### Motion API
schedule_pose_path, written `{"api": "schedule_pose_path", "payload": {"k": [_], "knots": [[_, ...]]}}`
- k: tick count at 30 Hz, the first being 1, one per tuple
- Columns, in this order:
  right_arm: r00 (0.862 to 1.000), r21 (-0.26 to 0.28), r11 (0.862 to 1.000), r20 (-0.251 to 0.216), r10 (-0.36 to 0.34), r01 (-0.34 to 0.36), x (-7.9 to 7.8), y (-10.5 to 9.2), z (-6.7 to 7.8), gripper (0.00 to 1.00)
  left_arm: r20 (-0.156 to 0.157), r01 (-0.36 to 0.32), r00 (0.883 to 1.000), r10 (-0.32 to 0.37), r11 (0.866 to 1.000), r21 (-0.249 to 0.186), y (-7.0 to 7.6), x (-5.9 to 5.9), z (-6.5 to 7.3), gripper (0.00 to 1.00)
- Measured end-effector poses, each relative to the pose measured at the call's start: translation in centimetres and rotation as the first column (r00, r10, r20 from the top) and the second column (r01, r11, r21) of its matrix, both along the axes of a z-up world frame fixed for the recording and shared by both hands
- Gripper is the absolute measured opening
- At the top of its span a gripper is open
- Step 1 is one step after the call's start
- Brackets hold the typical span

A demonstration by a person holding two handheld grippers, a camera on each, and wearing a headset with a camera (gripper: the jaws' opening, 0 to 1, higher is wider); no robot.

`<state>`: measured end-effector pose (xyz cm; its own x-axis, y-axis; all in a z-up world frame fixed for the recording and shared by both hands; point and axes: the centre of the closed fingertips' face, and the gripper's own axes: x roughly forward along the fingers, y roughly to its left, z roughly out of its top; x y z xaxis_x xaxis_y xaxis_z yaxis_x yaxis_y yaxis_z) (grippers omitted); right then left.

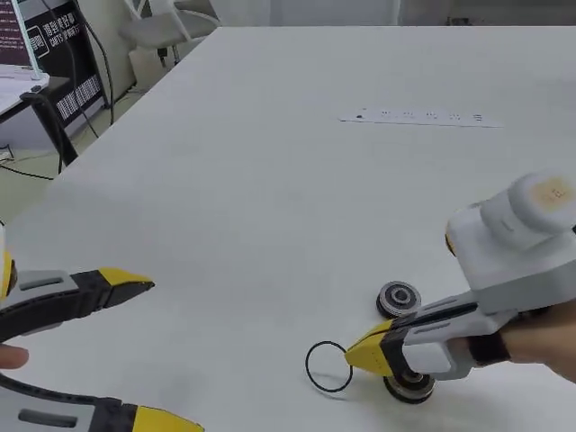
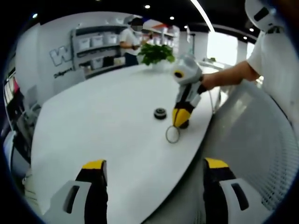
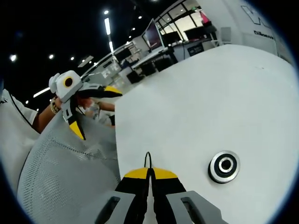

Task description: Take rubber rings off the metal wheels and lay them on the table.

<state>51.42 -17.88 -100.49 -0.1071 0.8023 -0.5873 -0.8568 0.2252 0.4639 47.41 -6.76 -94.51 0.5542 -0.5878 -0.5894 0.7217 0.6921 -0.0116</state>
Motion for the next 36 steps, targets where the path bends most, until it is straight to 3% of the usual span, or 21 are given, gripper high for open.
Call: {"api": "schedule_pose_path", "payload": {"k": [12, 17, 23, 27, 31, 36], "knots": [[0.997, -0.083, 0.997, 0.073, 0.011, -0.005, 0.8, -0.4, -1.6, 0.0, -0.01, 0.004, 1.0, -0.004, 1.0, 0.006, 0.0, -0.1, -0.3, 0.86], [0.995, -0.087, 0.996, 0.099, 0.0, 0.008, 1.4, -0.7, -1.5, 0.08, -0.008, 0.003, 1.0, -0.003, 1.0, 0.008, 0.0, -0.1, -0.3, 0.86], [0.993, -0.068, 0.997, 0.114, -0.022, 0.03, 1.8, -1.7, -0.6, 0.09, -0.002, 0.032, 0.999, -0.032, 0.999, 0.03, -0.3, 0.0, -0.1, 0.86], [0.991, -0.061, 0.997, 0.13, -0.038, 0.046, 1.8, -2.7, -0.3, 0.09, 0.006, 0.049, 0.999, -0.05, 0.999, 0.021, -1.0, 0.4, 0.5, 0.86], [0.99, -0.034, 0.997, 0.13, -0.064, 0.069, 1.6, -3.7, 0.2, 0.1, 0.042, 0.085, 0.996, -0.085, 0.996, -0.007, -2.5, 1.1, 1.7, 0.86], [0.983, 0.016, 0.995, 0.153, -0.101, 0.1, 1.5, -4.7, 1.0, 0.12, 0.026, 0.13, 0.991, -0.131, 0.991, 0.026, -3.1, 1.5, 0.9, 0.85]]}}
